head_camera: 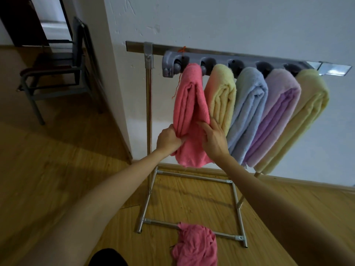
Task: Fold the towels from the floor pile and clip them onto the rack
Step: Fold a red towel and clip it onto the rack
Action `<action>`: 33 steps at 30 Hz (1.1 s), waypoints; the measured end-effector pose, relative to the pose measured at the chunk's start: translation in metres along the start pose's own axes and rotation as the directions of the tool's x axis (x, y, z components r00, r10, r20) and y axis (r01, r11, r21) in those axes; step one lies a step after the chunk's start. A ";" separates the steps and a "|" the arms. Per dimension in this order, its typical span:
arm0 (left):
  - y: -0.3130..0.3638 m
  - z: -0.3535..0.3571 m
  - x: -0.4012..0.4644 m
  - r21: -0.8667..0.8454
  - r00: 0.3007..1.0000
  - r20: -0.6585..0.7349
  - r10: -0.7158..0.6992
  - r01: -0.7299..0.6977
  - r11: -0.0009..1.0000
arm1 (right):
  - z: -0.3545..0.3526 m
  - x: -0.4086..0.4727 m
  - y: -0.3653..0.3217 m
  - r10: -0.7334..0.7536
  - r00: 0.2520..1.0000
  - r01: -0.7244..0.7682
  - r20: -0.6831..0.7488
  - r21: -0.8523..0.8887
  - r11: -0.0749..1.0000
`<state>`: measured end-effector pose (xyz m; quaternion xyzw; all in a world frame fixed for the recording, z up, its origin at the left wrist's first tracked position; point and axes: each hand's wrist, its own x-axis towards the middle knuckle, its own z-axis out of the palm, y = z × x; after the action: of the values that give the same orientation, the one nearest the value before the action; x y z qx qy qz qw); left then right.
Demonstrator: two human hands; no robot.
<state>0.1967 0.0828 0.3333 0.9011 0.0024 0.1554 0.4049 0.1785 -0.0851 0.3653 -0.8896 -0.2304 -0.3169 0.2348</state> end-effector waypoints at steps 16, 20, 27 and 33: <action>-0.031 -0.044 0.011 0.099 0.958 -0.282 0.052 -0.025 0.995 | 0.048 -0.007 -0.069 0.403 0.909 -0.324 -0.109 0.423 0.846; -0.031 -0.059 0.013 0.158 0.958 -0.285 0.039 0.007 0.987 | 0.059 0.002 -0.080 0.430 0.901 -0.367 -0.056 0.429 0.825; -0.034 -0.064 0.012 0.217 0.951 -0.277 0.139 -0.079 0.973 | 0.081 0.015 -0.059 0.516 0.848 -0.528 0.120 0.274 0.804; -0.033 -0.051 0.008 0.245 0.946 -0.262 0.189 -0.125 0.961 | 0.078 0.012 -0.035 0.553 0.814 -0.580 0.178 0.214 0.786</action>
<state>0.1939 0.1433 0.3432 0.9069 0.0056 0.3132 0.2819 0.2029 -0.0105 0.3295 -0.8947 -0.0040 -0.1515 0.4202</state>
